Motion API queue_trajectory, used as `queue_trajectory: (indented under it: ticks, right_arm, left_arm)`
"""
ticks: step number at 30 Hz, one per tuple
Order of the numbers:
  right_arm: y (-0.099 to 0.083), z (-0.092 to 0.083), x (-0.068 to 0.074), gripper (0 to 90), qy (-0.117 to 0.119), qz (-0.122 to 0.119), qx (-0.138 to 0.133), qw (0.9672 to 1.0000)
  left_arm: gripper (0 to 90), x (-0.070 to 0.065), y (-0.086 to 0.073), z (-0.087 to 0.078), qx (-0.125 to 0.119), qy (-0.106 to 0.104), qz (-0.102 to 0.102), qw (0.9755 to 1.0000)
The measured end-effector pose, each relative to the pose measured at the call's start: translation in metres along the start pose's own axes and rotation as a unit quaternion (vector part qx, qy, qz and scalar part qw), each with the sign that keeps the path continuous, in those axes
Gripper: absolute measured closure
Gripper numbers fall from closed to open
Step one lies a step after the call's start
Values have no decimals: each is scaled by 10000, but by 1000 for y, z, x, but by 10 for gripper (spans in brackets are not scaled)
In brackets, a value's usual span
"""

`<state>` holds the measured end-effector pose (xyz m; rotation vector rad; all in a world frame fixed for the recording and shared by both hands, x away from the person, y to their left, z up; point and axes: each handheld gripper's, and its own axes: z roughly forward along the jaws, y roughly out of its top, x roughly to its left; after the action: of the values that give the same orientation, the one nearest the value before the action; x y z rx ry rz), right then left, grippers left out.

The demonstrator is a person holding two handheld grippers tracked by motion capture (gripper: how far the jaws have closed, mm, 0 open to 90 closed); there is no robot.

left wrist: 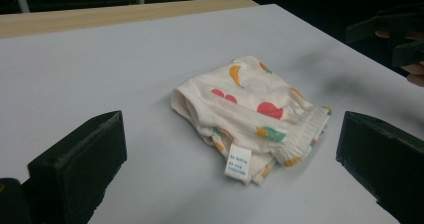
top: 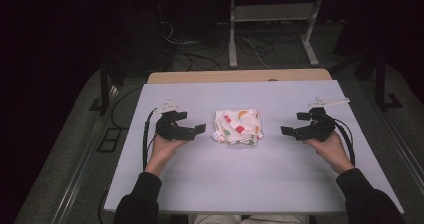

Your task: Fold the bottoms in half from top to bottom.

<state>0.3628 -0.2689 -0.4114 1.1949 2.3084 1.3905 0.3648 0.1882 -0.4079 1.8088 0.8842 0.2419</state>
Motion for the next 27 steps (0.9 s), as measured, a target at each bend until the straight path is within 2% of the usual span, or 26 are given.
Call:
queue_trajectory:
  ticks: [5, 14, 19, 27]
  right_arm:
    - [-10, -12, 4, 0, -13, -32, -133, 9999]
    - [-29, -28, 11, 0, -41, -92, -199, 9998]
    - [-40, -35, 13, 0, -85, -131, -188, 9997]
    - [-61, -46, 10, 0, -225, -124, -130, 9996]
  left_arm:
    - [0, -4, -7, -12, -50, 37, 80, 9999]
    - [0, -11, -21, -31, -131, 109, 245, 9996]
    - [0, -10, -29, -39, -186, 184, 241, 9994]
    - [0, -13, -46, -50, -73, 249, 344, 9991]
